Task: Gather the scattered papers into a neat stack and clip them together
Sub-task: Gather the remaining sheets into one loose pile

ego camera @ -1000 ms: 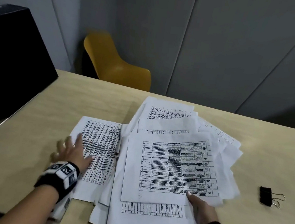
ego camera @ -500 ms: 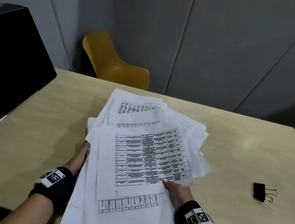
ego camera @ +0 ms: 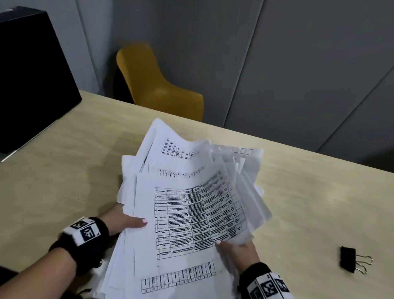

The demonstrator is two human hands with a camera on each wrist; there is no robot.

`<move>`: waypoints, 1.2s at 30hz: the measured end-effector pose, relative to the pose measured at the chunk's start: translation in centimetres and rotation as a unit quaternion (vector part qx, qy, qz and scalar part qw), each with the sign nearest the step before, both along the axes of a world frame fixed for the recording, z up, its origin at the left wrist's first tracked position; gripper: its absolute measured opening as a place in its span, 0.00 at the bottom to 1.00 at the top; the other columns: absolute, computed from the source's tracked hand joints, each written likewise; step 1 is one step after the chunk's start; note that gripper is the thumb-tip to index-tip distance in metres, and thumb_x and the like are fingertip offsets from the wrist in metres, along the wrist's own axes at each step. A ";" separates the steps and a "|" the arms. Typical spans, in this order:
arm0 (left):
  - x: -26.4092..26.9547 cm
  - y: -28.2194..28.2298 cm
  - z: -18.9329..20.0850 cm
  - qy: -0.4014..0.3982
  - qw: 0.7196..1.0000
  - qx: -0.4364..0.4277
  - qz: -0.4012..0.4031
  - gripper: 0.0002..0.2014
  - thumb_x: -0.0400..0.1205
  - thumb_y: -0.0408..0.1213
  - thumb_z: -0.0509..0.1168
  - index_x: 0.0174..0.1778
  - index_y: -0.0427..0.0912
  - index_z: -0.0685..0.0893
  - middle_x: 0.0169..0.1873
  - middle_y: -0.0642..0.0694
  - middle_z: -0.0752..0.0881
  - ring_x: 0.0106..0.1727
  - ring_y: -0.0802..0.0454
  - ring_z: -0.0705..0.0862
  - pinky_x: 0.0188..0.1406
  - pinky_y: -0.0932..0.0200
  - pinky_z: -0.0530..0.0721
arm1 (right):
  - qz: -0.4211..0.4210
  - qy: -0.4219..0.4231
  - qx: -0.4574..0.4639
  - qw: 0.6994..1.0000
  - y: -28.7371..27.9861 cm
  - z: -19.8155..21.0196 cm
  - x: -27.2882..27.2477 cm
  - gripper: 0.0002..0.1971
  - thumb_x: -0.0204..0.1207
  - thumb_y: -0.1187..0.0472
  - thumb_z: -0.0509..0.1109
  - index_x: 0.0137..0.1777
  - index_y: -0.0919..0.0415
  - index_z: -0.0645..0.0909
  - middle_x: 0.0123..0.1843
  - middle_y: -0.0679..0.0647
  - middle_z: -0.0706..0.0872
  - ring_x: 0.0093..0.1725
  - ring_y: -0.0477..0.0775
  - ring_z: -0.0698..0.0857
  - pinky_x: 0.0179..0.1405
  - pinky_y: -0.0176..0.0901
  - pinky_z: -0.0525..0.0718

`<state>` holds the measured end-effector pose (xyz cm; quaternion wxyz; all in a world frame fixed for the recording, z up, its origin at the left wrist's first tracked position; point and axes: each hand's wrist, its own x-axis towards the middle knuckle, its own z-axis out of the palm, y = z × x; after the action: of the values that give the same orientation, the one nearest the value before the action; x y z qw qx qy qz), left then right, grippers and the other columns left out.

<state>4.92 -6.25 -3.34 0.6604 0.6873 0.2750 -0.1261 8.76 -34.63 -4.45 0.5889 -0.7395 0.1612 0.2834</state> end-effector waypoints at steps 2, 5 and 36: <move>-0.8 -0.1 0.5 -0.026 0.997 -0.065 -0.024 0.29 0.53 0.36 0.85 0.47 0.35 0.84 0.31 0.50 0.92 0.33 0.57 0.90 0.28 0.68 0.84 | -0.002 0.018 -0.017 1.000 -0.6 -0.4 0.2 0.33 0.71 0.67 0.73 0.75 0.70 0.65 0.62 0.63 0.83 0.58 0.63 0.83 0.59 0.53 0.82; -1.2 0.1 0.1 -0.005 0.993 -0.120 -0.011 0.24 0.57 0.29 0.75 0.50 0.33 0.84 0.37 0.42 0.92 0.36 0.49 0.91 0.29 0.62 0.86 | -0.006 0.050 -0.001 0.999 -1.4 -0.6 -0.4 0.36 0.65 0.59 0.77 0.72 0.73 0.69 0.73 0.66 0.75 0.72 0.64 0.75 0.75 0.57 0.68; -1.1 2.5 -2.1 -0.009 0.999 -0.014 0.030 0.29 0.61 0.27 0.76 0.59 0.28 0.79 0.44 0.41 0.89 0.43 0.44 0.88 0.41 0.52 0.88 | 0.019 0.021 0.052 0.998 2.6 0.6 -0.9 0.23 0.73 0.75 0.66 0.68 0.69 0.68 0.52 0.65 0.81 0.53 0.61 0.82 0.53 0.50 0.81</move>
<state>3.82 -3.79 -5.40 0.6758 0.6707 0.2876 -0.1036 7.86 -32.04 -3.89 0.6171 -0.7050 0.1446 0.3183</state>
